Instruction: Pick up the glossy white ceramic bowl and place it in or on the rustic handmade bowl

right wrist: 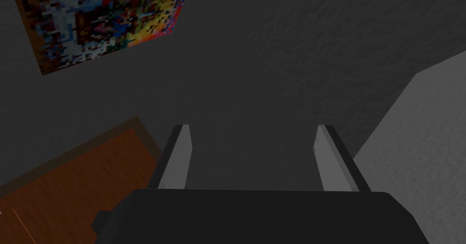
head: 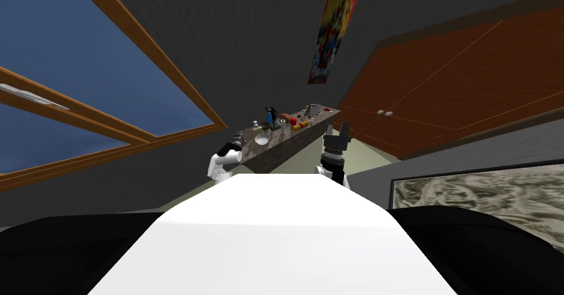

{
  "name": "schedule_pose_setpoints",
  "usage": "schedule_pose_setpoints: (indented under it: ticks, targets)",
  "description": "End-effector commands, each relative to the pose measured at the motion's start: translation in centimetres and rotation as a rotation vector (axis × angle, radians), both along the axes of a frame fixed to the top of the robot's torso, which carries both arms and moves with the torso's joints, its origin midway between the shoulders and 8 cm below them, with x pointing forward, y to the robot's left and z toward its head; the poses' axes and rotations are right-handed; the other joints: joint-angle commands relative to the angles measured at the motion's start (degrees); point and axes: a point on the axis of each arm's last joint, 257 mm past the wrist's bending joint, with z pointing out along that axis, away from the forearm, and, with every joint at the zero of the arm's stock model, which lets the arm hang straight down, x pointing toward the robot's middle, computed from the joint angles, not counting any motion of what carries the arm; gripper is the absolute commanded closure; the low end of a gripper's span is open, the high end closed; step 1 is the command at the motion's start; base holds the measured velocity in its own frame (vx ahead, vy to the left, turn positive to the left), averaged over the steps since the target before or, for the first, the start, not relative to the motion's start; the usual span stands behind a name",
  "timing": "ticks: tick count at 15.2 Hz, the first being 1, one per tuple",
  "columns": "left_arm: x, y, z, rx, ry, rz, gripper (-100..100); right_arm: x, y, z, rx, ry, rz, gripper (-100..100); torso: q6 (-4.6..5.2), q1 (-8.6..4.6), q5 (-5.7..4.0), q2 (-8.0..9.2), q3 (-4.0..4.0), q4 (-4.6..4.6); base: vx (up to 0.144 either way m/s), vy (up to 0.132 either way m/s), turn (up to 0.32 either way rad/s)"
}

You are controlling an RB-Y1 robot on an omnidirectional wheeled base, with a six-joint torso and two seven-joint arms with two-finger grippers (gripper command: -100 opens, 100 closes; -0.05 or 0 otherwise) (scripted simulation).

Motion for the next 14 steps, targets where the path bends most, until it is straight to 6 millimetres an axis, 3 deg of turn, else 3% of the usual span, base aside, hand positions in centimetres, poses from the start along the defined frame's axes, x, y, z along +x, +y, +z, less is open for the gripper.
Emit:
schedule_pose_setpoints:
  ticks: [1,14]
  targets:
    - [0.2,0.4,-0.8,-0.028,0.035,0.014,-100,0.0,0.0,0.0,0.0,0.0,0.0,0,0.0,0.0,0.0,0.0,0.0,0.0,0.006,-0.016,-0.11]
    - [-0.7,1.4,-5.3,-0.133,0.234,0.072,-100,0.0,0.0,0.0,0.0,0.0,0.0,0,0.03,-0.01,0.0,0.0,0.0,0.0,0.006,-0.014,-0.079]
